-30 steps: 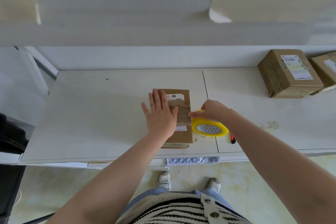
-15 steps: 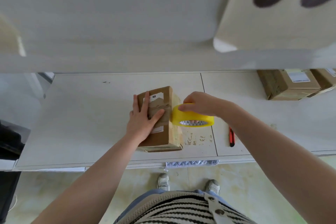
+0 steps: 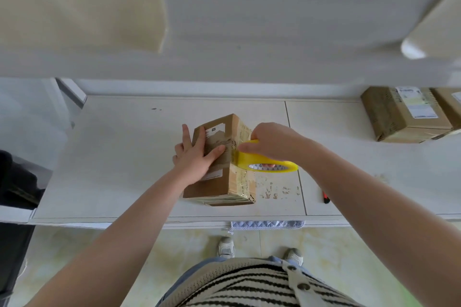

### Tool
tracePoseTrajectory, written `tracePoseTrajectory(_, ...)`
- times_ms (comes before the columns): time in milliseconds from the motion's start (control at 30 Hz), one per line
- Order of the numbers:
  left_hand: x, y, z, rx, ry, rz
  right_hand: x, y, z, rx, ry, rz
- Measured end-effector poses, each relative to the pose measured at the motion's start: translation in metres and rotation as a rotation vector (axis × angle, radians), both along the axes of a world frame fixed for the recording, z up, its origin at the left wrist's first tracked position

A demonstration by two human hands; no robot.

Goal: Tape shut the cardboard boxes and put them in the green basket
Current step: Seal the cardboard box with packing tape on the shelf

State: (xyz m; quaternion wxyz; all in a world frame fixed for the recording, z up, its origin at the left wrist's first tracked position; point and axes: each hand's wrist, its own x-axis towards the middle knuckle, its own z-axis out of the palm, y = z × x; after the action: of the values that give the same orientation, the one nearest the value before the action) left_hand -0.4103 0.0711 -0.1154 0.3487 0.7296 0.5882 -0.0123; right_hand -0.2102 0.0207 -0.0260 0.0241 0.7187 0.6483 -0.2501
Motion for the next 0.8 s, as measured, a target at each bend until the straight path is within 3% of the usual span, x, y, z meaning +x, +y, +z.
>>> tracePoseTrajectory(100,0.011,-0.010,0.012,-0.166,-0.180,0.091,-0.002,-0.001,0.001,0.000,0.039,-0.014)
tracePoseTrajectory(167,0.014,-0.016,0.016,-0.248,-0.203,0.151,-0.004,-0.001,0.001,0.002,0.079,-0.034)
tracePoseTrajectory(367,0.011,-0.016,0.015,-0.266,-0.393,0.256,0.008,-0.004,0.015,-0.037,0.210,-0.068)
tracePoseTrajectory(567,0.045,-0.038,0.006,-0.481,-0.861,0.359,0.023,-0.001,0.037,0.086,0.025,-0.012)
tracePoseTrajectory(633,0.046,-0.038,0.000,-0.526,-0.986,0.397,0.023,0.000,0.036,0.099,0.059,-0.021)
tracePoseTrajectory(800,0.015,-0.025,-0.012,-0.471,-0.928,0.409,0.006,0.001,0.034,0.081,0.310,0.038)
